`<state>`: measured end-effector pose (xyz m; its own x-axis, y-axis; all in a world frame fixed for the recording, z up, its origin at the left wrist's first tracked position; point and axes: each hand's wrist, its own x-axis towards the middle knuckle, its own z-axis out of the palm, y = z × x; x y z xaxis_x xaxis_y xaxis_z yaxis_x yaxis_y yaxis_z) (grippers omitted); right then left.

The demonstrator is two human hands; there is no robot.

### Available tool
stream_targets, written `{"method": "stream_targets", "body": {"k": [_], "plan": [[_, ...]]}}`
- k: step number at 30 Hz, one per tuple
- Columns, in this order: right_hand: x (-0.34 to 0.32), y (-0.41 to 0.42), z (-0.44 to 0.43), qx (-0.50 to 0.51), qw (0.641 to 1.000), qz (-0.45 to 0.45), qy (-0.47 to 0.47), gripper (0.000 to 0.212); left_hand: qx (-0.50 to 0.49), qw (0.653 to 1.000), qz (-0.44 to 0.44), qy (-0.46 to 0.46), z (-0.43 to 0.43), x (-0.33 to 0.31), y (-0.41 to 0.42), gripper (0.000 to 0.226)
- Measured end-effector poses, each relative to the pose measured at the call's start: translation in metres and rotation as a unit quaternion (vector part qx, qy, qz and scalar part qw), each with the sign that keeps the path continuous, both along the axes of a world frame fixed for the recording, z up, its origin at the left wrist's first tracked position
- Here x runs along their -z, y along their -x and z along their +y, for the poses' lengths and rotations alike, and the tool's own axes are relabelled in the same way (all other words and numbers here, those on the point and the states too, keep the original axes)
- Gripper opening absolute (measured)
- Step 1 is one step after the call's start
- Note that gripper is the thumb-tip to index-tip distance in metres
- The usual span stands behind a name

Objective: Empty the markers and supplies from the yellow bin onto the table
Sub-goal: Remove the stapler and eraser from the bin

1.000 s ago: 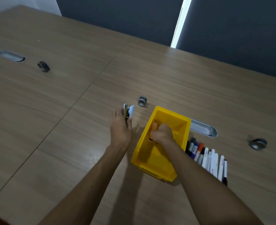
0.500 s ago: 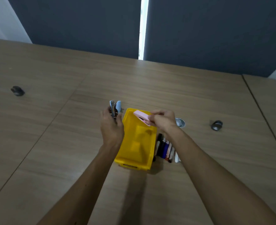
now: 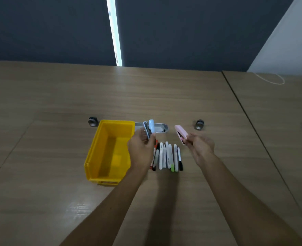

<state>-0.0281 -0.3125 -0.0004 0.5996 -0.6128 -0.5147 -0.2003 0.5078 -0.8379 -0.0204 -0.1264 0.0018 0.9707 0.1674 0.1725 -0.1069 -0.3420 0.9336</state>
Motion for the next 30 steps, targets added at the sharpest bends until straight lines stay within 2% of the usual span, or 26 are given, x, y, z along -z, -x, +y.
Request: {"method": "stream_targets", "body": {"k": [4,7,9,14,17,19,25,30], "plan": [[0.034,0.017,-0.031,0.026,0.995,0.071,0.070,0.025,0.030,0.994,0.098,-0.048,-0.042,0.032,0.017,0.029],[0.055,0.023,-0.044,0.015,0.992,0.105,0.075,0.030,0.046,0.983,0.165,-0.064,-0.066,0.051,0.024,0.025],[0.067,0.024,-0.050,0.009,0.991,0.112,0.066,0.024,0.063,0.976,0.198,-0.057,-0.080,0.060,0.023,0.020],[0.087,0.028,-0.063,0.005,0.993,0.110,0.037,0.019,0.096,0.962,0.242,-0.078,-0.110,0.069,0.017,0.006],[0.096,0.028,-0.070,-0.024,0.988,0.150,0.032,0.021,0.101,0.955,0.254,-0.115,-0.125,0.074,0.011,0.023],[0.098,0.025,-0.076,-0.040,0.983,0.176,0.025,0.025,0.107,0.950,0.261,-0.133,-0.135,0.077,0.007,0.022],[0.098,0.017,-0.089,-0.044,0.973,0.216,0.075,0.024,0.117,0.935,0.271,-0.198,-0.156,0.085,0.003,0.020],[0.100,0.021,-0.091,-0.107,0.956,0.246,0.121,0.025,0.104,0.929,0.265,-0.235,-0.165,0.090,0.001,0.017]]}}
